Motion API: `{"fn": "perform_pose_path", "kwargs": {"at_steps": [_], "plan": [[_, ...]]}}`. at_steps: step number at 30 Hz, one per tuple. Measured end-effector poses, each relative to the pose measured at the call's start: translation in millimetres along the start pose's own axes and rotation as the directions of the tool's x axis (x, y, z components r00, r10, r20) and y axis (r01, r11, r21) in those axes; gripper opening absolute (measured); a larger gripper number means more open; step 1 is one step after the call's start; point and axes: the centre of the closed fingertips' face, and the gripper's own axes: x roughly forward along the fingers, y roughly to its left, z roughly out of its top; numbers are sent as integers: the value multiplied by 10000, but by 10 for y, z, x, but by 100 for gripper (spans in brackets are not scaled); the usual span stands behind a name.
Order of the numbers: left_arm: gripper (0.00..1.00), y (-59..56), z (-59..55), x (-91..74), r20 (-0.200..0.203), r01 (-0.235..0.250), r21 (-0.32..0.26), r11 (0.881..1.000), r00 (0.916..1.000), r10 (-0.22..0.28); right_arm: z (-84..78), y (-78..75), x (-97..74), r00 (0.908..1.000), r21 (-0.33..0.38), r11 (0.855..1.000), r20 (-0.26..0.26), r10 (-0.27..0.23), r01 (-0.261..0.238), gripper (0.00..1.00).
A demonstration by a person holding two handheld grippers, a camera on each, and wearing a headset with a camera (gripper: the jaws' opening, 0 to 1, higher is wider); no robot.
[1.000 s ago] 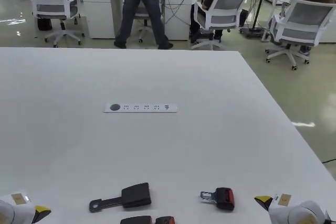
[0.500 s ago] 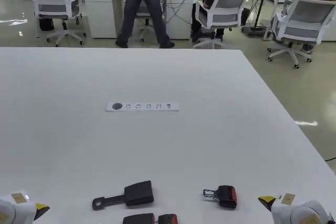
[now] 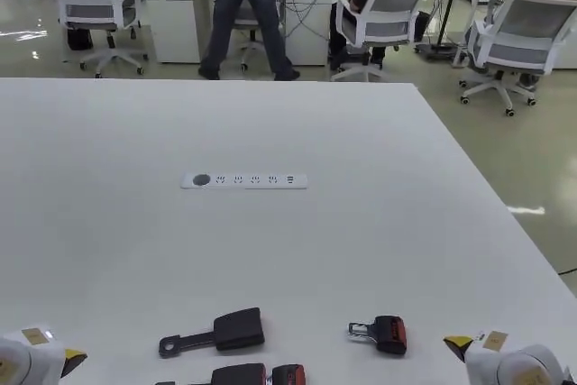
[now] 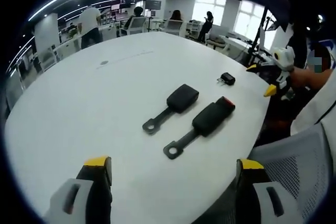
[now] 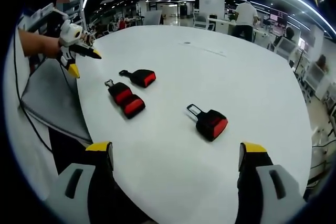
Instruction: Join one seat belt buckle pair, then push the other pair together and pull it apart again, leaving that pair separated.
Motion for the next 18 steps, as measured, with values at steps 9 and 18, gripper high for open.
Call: {"fn": "perform_pose_path", "kwargs": {"at_steps": [9,18], "plan": [[100,-4,8,7,59,71,-30,10000,10000,-71,6,-24,-4,10000,85,9999,43,-87,87,99],[100,-25,5,15,81,119,-42,9999,9999,-119,-36,-21,-5,9999,136,9999,-45,-107,107,98]]}}
